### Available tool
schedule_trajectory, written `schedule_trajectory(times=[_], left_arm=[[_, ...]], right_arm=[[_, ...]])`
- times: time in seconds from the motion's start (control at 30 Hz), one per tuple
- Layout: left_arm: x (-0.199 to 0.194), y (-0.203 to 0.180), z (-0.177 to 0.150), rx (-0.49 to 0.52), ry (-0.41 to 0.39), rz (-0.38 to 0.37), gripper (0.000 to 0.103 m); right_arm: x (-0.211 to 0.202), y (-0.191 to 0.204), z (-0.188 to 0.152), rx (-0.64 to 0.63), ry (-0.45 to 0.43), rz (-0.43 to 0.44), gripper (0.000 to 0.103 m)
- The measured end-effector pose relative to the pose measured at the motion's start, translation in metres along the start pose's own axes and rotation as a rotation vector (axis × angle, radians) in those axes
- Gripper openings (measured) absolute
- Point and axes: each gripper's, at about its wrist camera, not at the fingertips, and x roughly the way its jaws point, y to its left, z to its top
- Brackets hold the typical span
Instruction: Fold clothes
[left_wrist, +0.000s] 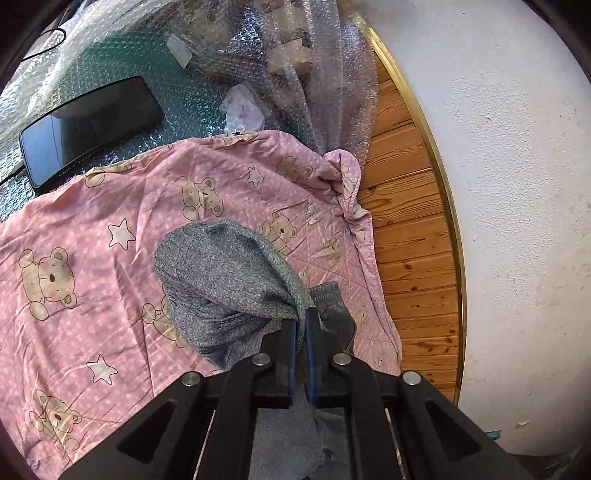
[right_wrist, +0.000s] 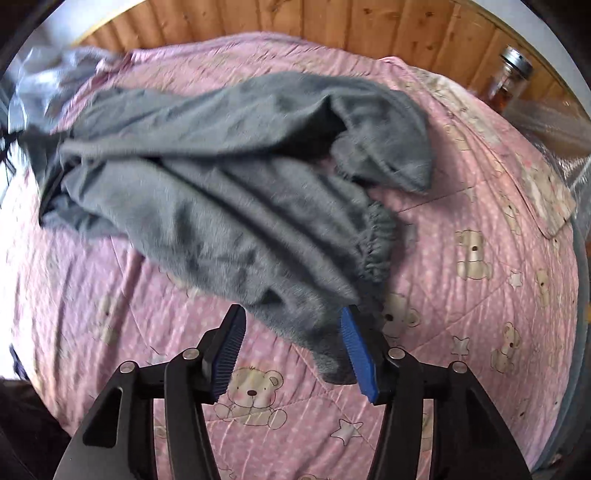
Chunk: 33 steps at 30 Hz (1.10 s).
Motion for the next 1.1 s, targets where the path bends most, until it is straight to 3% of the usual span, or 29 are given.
schedule_trajectory(times=[0.03,0.1,0.13,0.2,0.3,0.33,0.47,0.53,0.57,0.63,0.73,0.87,0.93,1.1], left_arm=[[-0.002,0.003,0.0,-0.001,0.001,0.002,0.005],[-0.004,0.01,-0.001,-0.014,0.0,0.009,0.005],[-0.005,0.012,-0.001,-0.021,-0.004,0.01,0.005],[-0.012,0.013,0.0,-0.023,-0.018,0.01,0.005],[-0.03,0.003,0.009,0.002,-0.055,-0.018,0.005],[-0.033,-0.005,0.014,0.018,-0.06,-0.028,0.005],[-0.017,-0.038,0.033,0.066,-0.049,-0.047,0.005],[0.013,-0.05,0.034,0.103,-0.011,0.001,0.005],[0.031,-0.054,0.031,0.135,0.018,0.048,0.005],[0.066,-0.055,0.024,0.173,0.083,0.132,0.005],[0.082,-0.045,0.006,0.164,0.126,0.158,0.005],[0.064,-0.033,-0.008,0.165,0.12,0.124,0.005],[0.058,-0.025,-0.009,0.142,0.118,0.107,0.005],[0.055,-0.015,-0.014,0.085,0.108,0.065,0.005]], right_arm=[[0.013,0.006,-0.003,-0.034,0.019,-0.052,0.053],[0.02,0.004,-0.005,-0.021,0.025,-0.038,0.014],[0.008,0.002,-0.004,-0.019,0.013,0.0,0.006],[-0.029,-0.001,-0.001,-0.04,-0.026,0.101,0.005],[-0.12,-0.034,0.005,-0.042,-0.134,0.266,0.004],[-0.148,-0.054,0.008,-0.016,-0.181,0.304,0.004],[-0.16,-0.141,0.034,0.179,-0.22,0.288,0.004],[-0.1,-0.182,0.032,0.364,-0.119,0.27,0.012],[-0.068,-0.202,0.03,0.458,-0.065,0.26,0.024],[-0.01,-0.22,0.014,0.578,0.093,0.133,0.028],[-0.003,-0.213,-0.008,0.691,0.052,0.138,0.033],[-0.028,-0.17,-0.036,0.728,-0.074,0.245,0.052],[-0.024,-0.151,-0.052,0.749,-0.073,0.265,0.056],[0.018,-0.115,-0.064,0.756,0.025,0.143,0.055]])
